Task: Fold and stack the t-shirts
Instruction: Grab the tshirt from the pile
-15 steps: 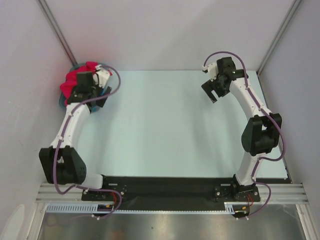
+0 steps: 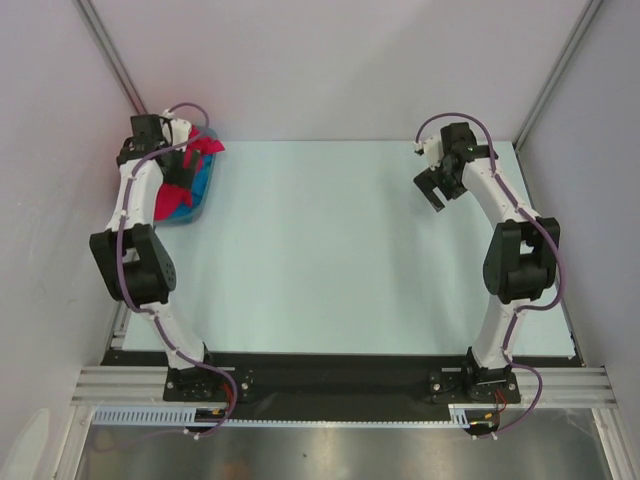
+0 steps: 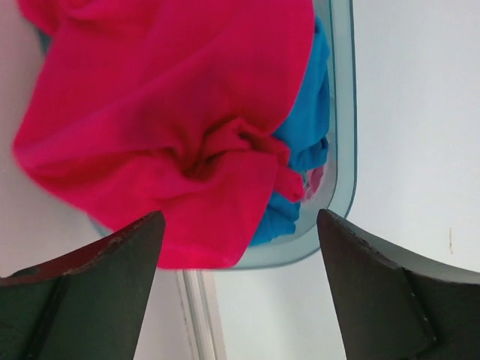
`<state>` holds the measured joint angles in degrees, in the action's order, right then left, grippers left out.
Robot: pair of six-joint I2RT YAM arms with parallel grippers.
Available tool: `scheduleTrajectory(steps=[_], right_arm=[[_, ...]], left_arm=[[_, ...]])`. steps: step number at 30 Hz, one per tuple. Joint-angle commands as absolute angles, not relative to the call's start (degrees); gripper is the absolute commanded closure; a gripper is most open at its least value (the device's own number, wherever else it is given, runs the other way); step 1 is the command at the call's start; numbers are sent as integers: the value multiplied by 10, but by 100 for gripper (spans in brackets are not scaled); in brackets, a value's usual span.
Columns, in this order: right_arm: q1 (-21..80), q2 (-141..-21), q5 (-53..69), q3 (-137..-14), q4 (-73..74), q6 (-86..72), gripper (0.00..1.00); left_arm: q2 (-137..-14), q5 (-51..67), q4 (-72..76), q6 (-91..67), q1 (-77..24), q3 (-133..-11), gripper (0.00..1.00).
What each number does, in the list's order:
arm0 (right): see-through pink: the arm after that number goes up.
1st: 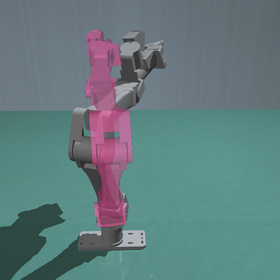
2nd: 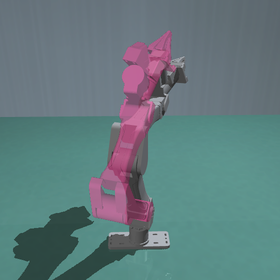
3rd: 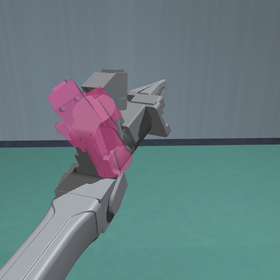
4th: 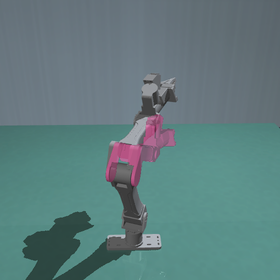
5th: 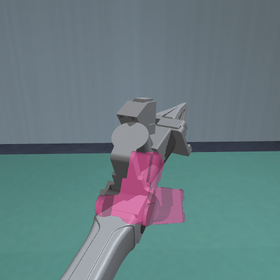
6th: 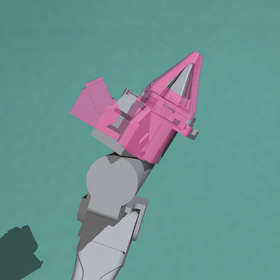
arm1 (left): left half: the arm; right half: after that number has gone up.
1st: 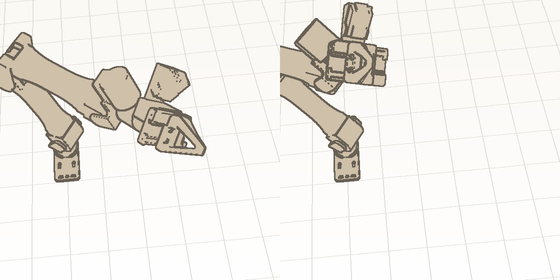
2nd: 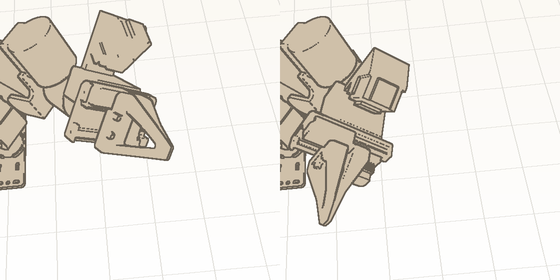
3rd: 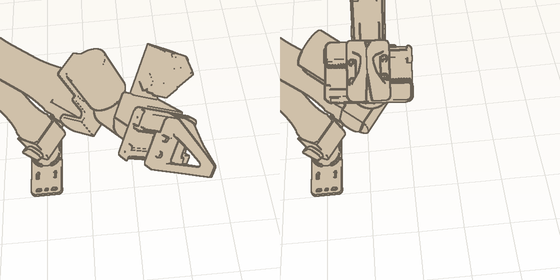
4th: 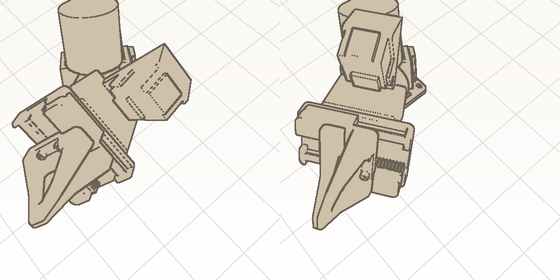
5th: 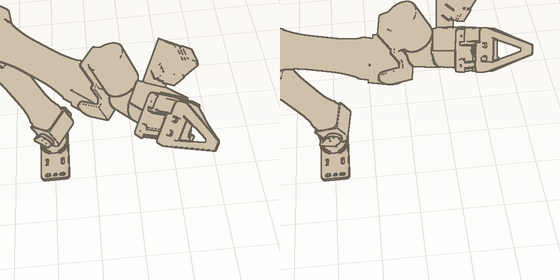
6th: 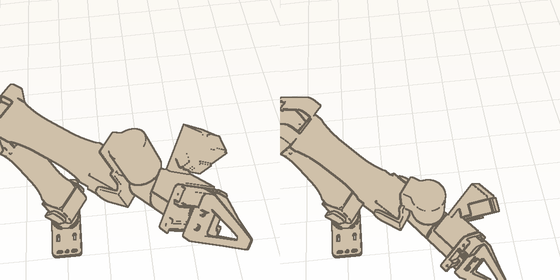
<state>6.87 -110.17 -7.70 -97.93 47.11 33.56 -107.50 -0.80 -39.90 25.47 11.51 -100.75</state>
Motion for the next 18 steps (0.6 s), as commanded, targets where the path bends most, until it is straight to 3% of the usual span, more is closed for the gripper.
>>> scheduleTrajectory(steps=[1, 6, 18], right_arm=[[68, -1099, -105, -993, 433, 353, 0], [62, -1097, -108, -985, 429, 350, 0], [69, -1117, -128, -987, 418, 359, 0]], left_arm=[[-1116, 11, -398, 250, 110, -1046, 12], [-1168, 2, -396, 249, 110, -1080, 21], [-1172, -49, -397, 259, 92, -1153, 20]])
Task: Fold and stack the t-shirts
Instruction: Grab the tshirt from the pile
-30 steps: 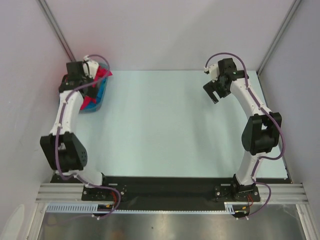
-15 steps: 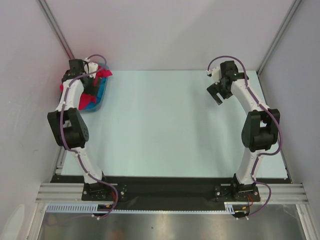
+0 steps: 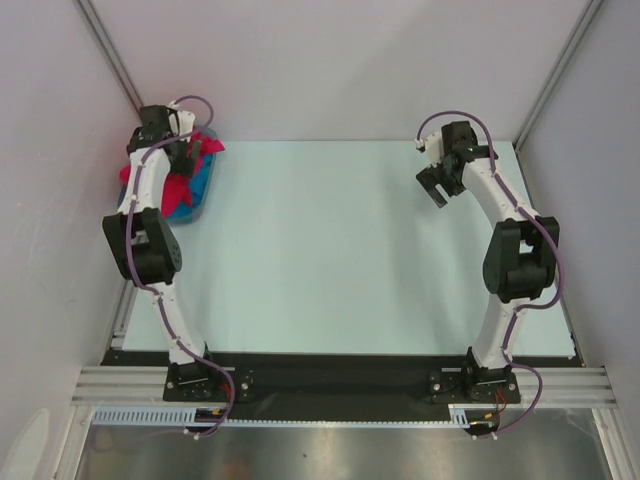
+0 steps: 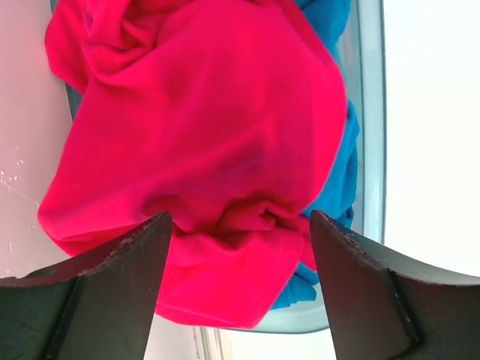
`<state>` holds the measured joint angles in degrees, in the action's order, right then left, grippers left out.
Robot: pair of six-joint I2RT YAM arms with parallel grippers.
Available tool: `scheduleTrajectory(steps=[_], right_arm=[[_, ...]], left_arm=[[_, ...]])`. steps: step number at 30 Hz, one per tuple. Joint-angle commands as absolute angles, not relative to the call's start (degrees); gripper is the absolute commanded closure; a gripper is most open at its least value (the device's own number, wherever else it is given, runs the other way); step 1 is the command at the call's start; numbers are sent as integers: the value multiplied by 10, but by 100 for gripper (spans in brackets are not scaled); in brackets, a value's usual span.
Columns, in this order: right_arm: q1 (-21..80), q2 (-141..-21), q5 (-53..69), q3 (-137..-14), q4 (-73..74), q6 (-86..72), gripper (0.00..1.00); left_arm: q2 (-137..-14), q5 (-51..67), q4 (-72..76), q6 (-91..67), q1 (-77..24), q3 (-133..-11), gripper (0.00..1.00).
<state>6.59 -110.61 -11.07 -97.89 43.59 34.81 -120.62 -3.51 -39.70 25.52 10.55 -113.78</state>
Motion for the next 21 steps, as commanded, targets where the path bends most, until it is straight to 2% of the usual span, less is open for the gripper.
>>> scheduleTrajectory(steps=[1, 5, 8, 10, 15, 18, 19, 21], right_arm=[[69, -1121, -131, -988, 416, 359, 0], [72, -1126, -133, -997, 413, 360, 0], [74, -1130, -133, -1000, 414, 360, 0], [74, -1132, -134, -1000, 413, 359, 0], [78, -1131, -134, -998, 411, 358, 0], [77, -1128, -134, -992, 410, 352, 0], [78, -1125, -134, -989, 409, 351, 0], [80, -1119, -138, -977, 406, 351, 0]], left_arm=[[-1166, -50, -397, 261, 91, -1147, 20], [-1159, -68, -396, 279, 91, -1101, 23], [-1173, -90, -390, 280, 93, -1083, 35], [-1181, -94, -386, 275, 98, -1084, 37], [-1187, -104, -374, 266, 101, -1090, 38], [-1190, -112, -367, 268, 102, -1087, 42], [-1190, -113, -367, 269, 102, -1086, 47], [-1193, -113, -367, 271, 102, -1086, 51]])
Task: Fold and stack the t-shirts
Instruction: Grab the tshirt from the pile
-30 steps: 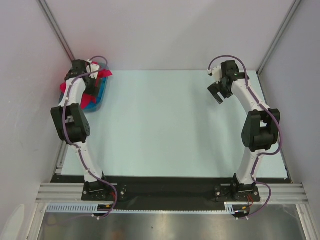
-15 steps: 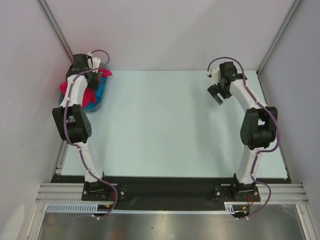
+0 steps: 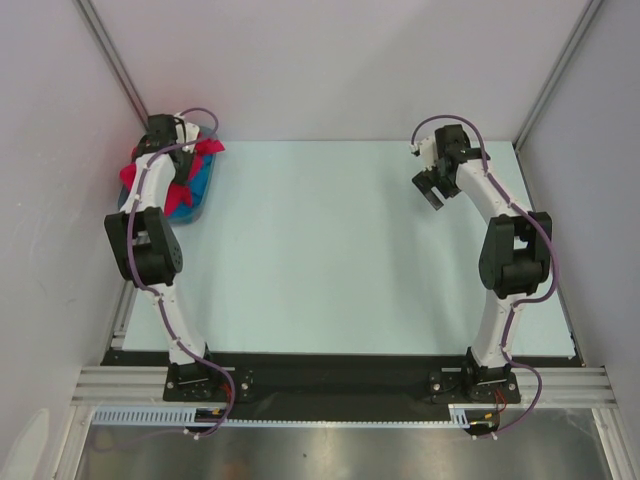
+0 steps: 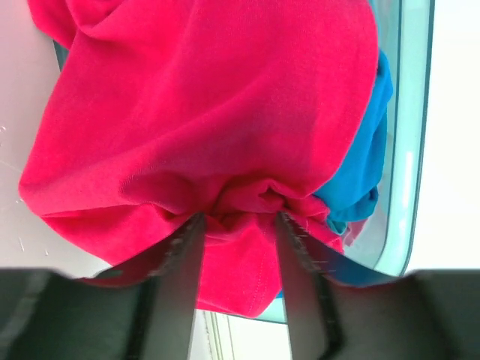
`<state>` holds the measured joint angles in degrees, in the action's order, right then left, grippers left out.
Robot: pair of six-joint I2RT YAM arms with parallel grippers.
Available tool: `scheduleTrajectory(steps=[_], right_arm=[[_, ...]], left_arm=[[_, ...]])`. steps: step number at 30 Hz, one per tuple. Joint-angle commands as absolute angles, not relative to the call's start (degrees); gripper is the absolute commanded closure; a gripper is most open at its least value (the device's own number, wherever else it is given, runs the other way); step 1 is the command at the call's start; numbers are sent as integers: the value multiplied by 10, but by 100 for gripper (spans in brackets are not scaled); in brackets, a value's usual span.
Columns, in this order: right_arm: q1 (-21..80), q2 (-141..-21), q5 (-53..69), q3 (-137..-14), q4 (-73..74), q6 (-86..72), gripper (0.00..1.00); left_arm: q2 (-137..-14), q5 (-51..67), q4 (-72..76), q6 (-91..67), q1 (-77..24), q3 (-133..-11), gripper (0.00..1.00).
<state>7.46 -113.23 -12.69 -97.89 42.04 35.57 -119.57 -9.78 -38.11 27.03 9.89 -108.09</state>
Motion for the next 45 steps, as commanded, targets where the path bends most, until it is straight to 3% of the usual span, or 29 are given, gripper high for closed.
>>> scheduleTrajectory(steps=[1, 4, 6, 7, 16, 23, 29, 33, 36, 40, 41, 42, 43, 44, 45], right_arm=[[79, -1117, -139, -972, 403, 352, 0], [78, -1110, -144, -965, 399, 357, 0], [78, -1108, -148, -965, 396, 356, 0], [78, -1107, -148, -965, 397, 355, 0], [85, -1103, -153, -958, 396, 354, 0], [96, -1106, -159, -947, 388, 352, 0], [107, -1114, -156, -950, 382, 352, 0], [117, -1123, -156, -949, 375, 354, 0], [121, -1131, -157, -954, 374, 355, 0], [133, -1138, -159, -958, 370, 370, 0], [134, -1140, -161, -961, 364, 371, 0], [135, -1142, -159, -965, 363, 369, 0], [136, -1144, -155, -969, 364, 367, 0], [140, -1150, -153, -972, 367, 366, 0], [141, -1152, -153, -980, 369, 365, 0]], left_arm=[[-1195, -115, -366, 272, 102, -1085, 54], [-1202, -116, -367, 273, 102, -1081, 65], [-1203, -116, -367, 272, 102, -1080, 85], [-1202, -116, -367, 270, 102, -1080, 100], [-1118, -62, -368, 233, 100, -1091, 100], [-957, 96, -373, 270, 62, -1087, 100], [-868, 506, -513, 409, 29, -1071, 100], [-845, 637, -580, 427, 21, -1091, 100], [-880, 699, -747, 474, 20, -1167, 100], [-869, 640, -740, 472, 14, -1129, 100], [-864, 549, -713, 464, 11, -1105, 94], [-860, 507, -646, 451, 11, -1081, 65], [-859, 449, -598, 403, 11, -1021, 56], [-856, 356, -555, 379, 11, -992, 54], [-858, 303, -489, 367, 11, -966, 67]])
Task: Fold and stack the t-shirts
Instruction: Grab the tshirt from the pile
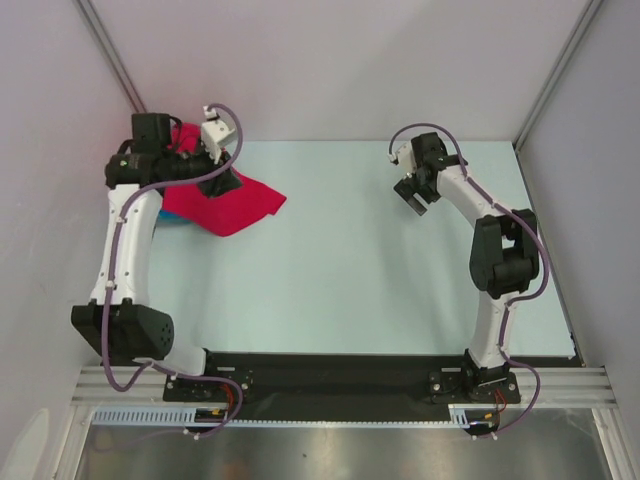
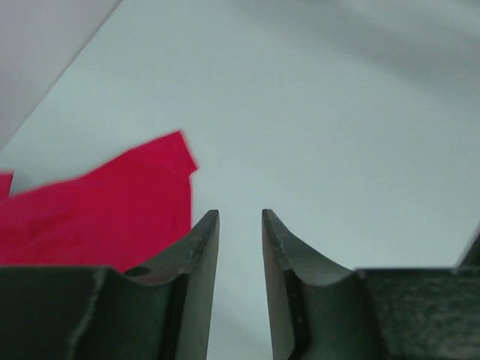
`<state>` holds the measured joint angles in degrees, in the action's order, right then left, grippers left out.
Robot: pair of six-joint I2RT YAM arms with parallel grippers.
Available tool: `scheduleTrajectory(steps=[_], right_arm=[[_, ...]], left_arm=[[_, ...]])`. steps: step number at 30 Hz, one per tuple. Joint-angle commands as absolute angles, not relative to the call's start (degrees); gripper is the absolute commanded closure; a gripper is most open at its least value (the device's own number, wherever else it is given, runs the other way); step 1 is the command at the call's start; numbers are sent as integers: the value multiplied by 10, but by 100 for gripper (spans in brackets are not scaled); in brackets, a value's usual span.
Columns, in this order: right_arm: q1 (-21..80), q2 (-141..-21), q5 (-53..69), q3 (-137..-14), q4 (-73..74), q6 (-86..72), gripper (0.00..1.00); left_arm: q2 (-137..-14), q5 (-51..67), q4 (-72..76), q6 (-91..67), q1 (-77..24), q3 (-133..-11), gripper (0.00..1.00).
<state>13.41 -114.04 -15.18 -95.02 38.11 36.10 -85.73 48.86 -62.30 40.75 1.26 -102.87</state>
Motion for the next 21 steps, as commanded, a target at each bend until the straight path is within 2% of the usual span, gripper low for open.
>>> scheduleTrajectory(steps=[1, 3, 6, 10, 16, 19, 20, 21], right_arm=[[142, -1154, -155, -982, 368, 364, 0], [144, -1153, -154, -979, 365, 365, 0], [147, -1153, -155, -977, 359, 366, 0], [147, -1147, -157, -965, 348, 360, 0], [147, -1134, -165, -935, 331, 357, 0], [147, -1130, -172, -926, 326, 356, 0], [148, -1129, -173, -925, 326, 356, 0], [147, -1128, -176, -924, 325, 355, 0]], left_arm=[[-860, 247, -450, 356, 7, -910, 68], [-886, 133, -387, 376, 5, -881, 67], [-941, 27, -315, 374, 17, -864, 63], [-1027, -45, -293, 333, 53, -958, 63], [-1112, -64, -287, 355, 63, -1040, 64], [-1153, -56, -311, 366, 65, -1083, 71], [-1161, -50, -316, 367, 64, -1091, 70], [-1167, -48, -322, 369, 64, -1102, 64]])
